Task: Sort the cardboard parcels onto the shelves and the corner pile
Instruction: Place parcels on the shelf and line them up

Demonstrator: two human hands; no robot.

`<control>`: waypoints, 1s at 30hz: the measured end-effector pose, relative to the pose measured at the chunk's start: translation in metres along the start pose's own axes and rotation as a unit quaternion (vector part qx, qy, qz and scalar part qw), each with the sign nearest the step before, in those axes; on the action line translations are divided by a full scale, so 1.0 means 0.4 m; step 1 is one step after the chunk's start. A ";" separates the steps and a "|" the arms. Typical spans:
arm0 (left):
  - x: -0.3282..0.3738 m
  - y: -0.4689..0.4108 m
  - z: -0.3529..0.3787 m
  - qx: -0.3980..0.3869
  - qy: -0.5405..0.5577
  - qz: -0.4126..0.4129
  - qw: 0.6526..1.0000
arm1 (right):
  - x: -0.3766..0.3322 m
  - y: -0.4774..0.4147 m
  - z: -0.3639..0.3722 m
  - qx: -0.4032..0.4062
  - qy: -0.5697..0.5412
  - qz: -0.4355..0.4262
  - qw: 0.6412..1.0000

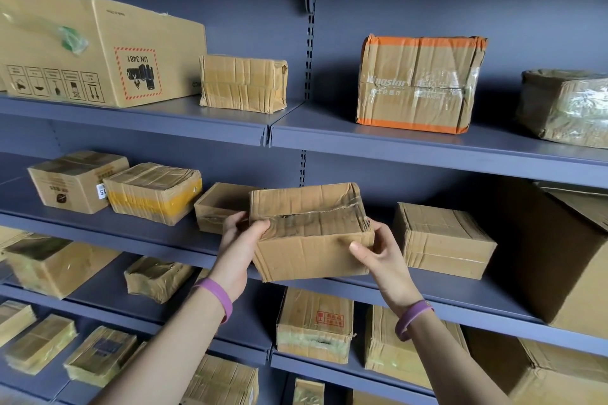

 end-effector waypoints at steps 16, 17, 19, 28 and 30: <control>0.012 0.019 0.009 -0.041 -0.055 0.037 0.997 | 0.008 -0.013 -0.009 0.074 -0.003 0.002 0.997; 0.004 0.014 0.006 -0.030 -0.044 0.021 0.998 | 0.010 -0.013 -0.011 0.074 0.001 -0.001 0.997; -0.011 0.006 0.008 -0.022 -0.003 -0.017 1.000 | 0.014 -0.014 -0.017 0.076 0.006 -0.005 0.997; -0.030 -0.018 0.021 -0.070 0.043 -0.054 0.995 | 0.031 -0.017 -0.035 0.060 0.029 -0.019 0.998; -0.025 -0.019 0.019 -0.076 0.041 -0.046 0.995 | 0.029 -0.013 -0.031 0.054 0.013 -0.015 0.998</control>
Point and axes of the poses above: each hand's wrist, its own y-axis away from the middle knuckle, its own z-axis out of the palm, x = y × z, the point moved 9 cm from there along -y, towards the middle knuckle, and after that the axes turned 2 degrees about z, right-handed, at the moved point
